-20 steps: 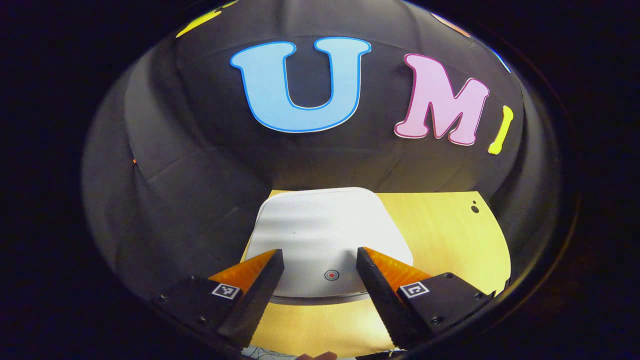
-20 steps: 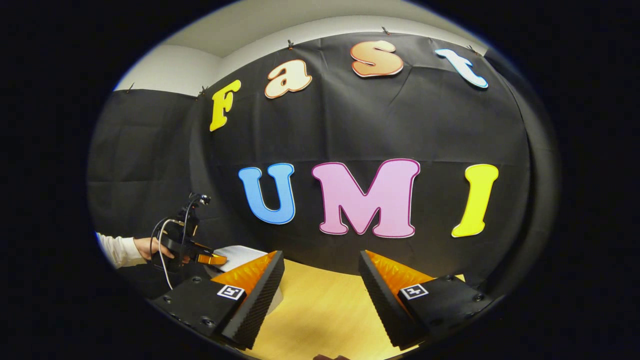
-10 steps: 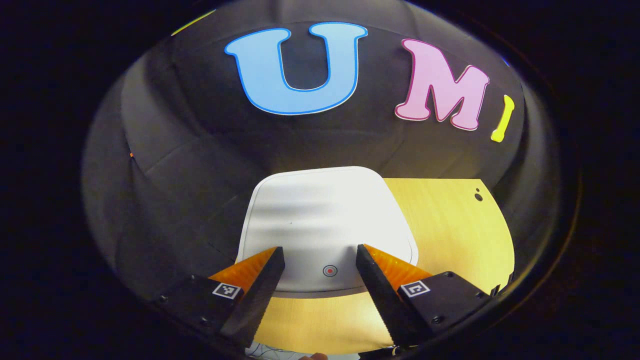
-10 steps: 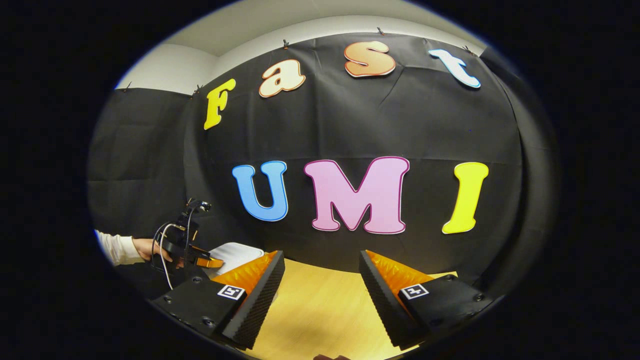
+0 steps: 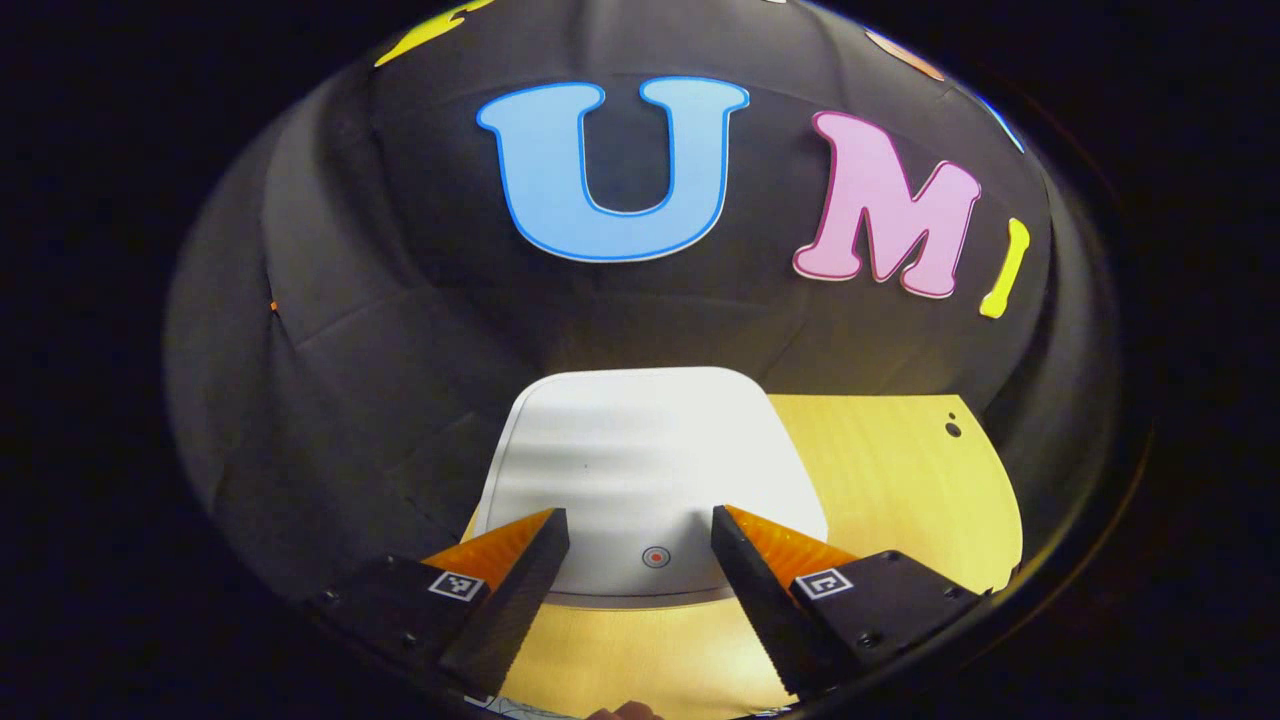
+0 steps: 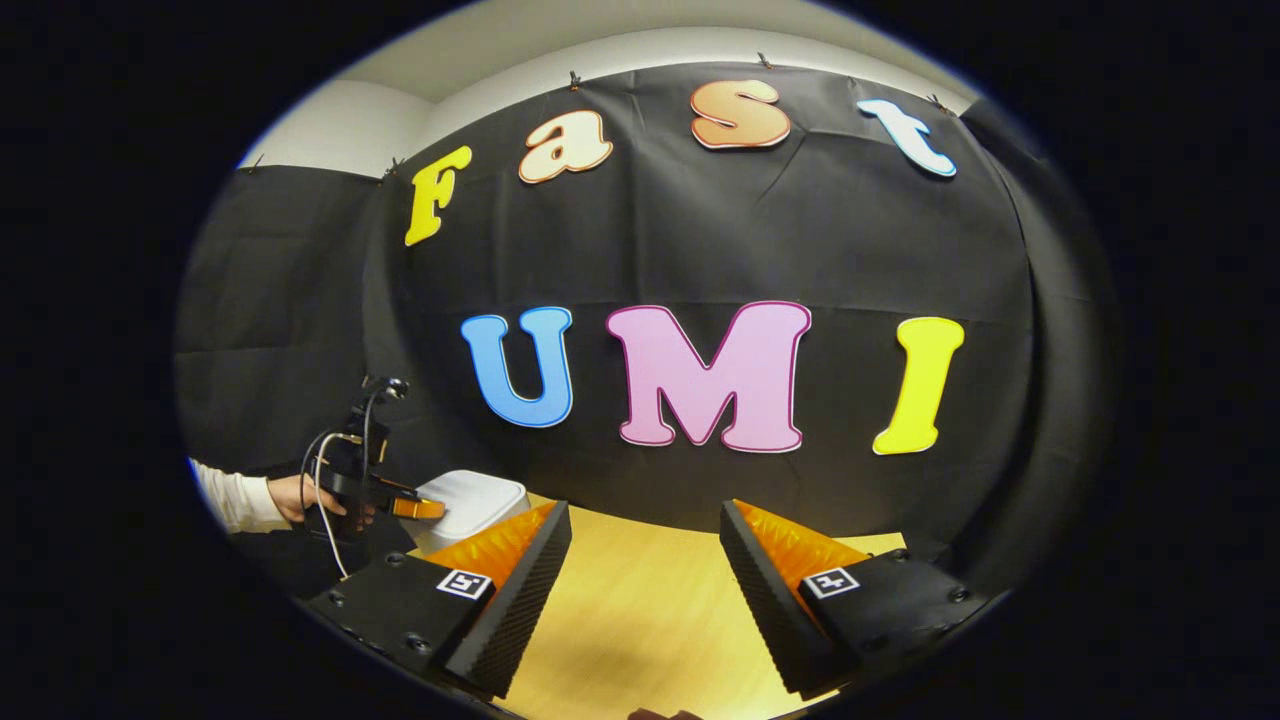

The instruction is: Press the lid of the desktop garbage bin to open it, pick up the crumpled paper on the desktop and throw it into the bin, then pick up the pop can on the desktop and drop it into the bin, and finally close the garbage bin lid.

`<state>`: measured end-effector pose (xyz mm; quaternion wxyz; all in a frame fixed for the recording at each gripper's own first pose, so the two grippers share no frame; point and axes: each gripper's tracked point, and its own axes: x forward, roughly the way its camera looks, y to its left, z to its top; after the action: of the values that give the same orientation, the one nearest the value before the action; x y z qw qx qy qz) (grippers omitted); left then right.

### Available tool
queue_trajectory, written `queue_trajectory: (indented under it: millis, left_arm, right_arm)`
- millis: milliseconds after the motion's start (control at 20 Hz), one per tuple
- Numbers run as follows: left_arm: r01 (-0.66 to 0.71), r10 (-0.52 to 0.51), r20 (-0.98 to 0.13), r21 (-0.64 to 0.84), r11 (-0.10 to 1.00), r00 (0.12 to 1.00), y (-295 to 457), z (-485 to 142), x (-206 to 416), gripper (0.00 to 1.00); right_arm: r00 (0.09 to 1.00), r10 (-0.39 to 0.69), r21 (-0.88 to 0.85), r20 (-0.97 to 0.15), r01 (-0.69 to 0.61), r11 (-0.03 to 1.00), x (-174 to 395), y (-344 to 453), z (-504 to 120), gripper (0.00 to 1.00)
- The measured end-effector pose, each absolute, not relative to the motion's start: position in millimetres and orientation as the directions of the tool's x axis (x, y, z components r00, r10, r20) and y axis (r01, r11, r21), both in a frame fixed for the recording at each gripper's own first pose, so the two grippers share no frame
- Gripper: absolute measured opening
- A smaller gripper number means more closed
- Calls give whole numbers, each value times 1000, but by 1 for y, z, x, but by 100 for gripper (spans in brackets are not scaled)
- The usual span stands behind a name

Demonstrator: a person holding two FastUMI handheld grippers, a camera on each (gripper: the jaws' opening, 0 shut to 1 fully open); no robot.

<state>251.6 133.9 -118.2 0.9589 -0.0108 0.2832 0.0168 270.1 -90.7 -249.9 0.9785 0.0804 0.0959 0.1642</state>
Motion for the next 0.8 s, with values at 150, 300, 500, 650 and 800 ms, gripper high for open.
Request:
queue_trajectory:
  millis: [150,300,500,650,800]
  left_arm:
    - [-13,17,-400,14,1000,916,125,-70,241,97]
    - [35,-30,-270,17,999,962,102,-24,224,97]
    - [78,-76,-151,9,997,986,79,21,187,96]
    - [78,-80,-101,-23,997,992,69,32,158,96]
    - [86,-92,-91,-64,994,992,59,34,129,96]
  right_arm:
    - [947,281,157,-158,-257,954,260,-96,-248,96]
    - [960,237,154,-150,-214,965,248,-93,-242,96]
    - [975,185,142,-121,-167,976,229,-85,-233,96]
    - [983,153,140,-105,-138,981,213,-81,-228,96]
    - [992,106,119,-67,-98,988,201,-81,-219,96]
